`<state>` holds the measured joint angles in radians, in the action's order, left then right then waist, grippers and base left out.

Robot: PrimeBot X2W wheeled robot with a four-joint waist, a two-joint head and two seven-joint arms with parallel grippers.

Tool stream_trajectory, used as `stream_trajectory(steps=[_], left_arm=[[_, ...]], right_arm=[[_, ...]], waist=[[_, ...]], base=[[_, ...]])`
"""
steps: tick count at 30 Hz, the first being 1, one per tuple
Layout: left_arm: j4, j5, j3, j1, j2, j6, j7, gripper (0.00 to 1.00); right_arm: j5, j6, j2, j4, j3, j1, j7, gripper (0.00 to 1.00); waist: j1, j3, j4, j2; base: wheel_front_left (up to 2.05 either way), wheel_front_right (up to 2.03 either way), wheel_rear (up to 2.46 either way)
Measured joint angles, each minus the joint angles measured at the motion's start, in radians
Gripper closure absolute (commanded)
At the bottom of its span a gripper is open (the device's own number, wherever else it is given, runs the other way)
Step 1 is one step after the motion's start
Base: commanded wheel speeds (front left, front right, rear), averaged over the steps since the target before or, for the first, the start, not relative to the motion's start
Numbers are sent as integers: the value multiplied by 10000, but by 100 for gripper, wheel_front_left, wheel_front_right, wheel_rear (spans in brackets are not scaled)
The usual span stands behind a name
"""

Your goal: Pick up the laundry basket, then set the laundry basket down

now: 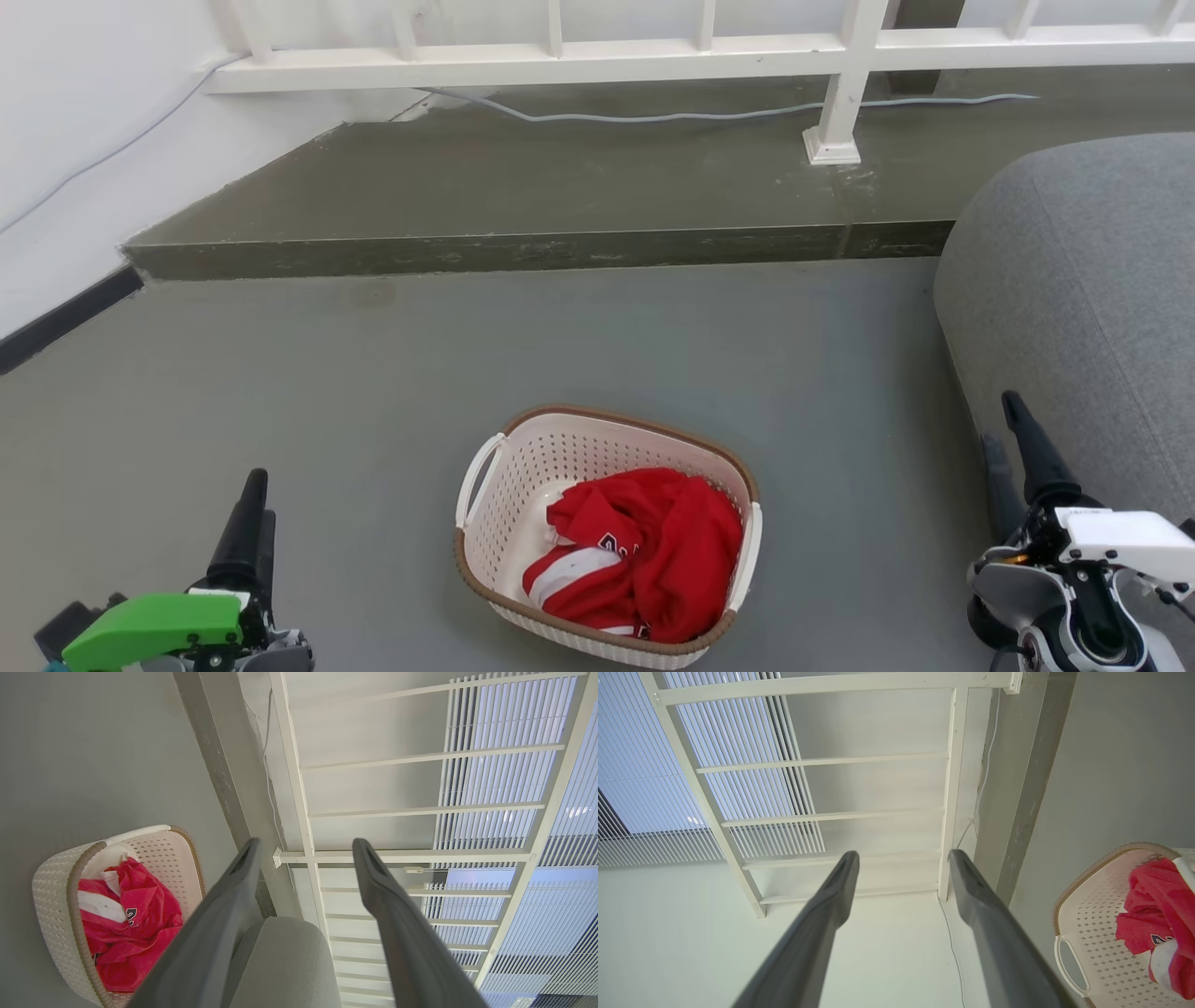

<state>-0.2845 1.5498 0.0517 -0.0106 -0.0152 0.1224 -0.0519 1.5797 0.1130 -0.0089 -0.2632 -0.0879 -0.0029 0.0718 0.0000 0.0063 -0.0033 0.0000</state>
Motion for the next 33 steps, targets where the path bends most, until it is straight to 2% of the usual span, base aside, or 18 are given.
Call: stream_trajectory(steps=[11,19,27,33], left_arm=[[326,-1592,-525,-88,-393,0,384,0],[435,-2926,-698,-113,-569,-12,696,0],[696,-4372,-894,-281,-675,-288,917,0],[825,-5248,-1078,-314,-713,-366,1122,0]], right_arm=[[-880,0,-341,462,512,-99,-453,0],[-2017,2,-825,629,1093,-180,-784,0],[-3338,6,-1220,702,1616,-319,-1101,0],[-4025,8,-1283,702,1860,-368,-1315,0]], waist=[[0,40,-31,0],[0,82,-61,0],[0,144,-93,0],[0,174,-108,0]], base=[[0,0,0],[0,0,0],[0,0,0],[0,0,0]])
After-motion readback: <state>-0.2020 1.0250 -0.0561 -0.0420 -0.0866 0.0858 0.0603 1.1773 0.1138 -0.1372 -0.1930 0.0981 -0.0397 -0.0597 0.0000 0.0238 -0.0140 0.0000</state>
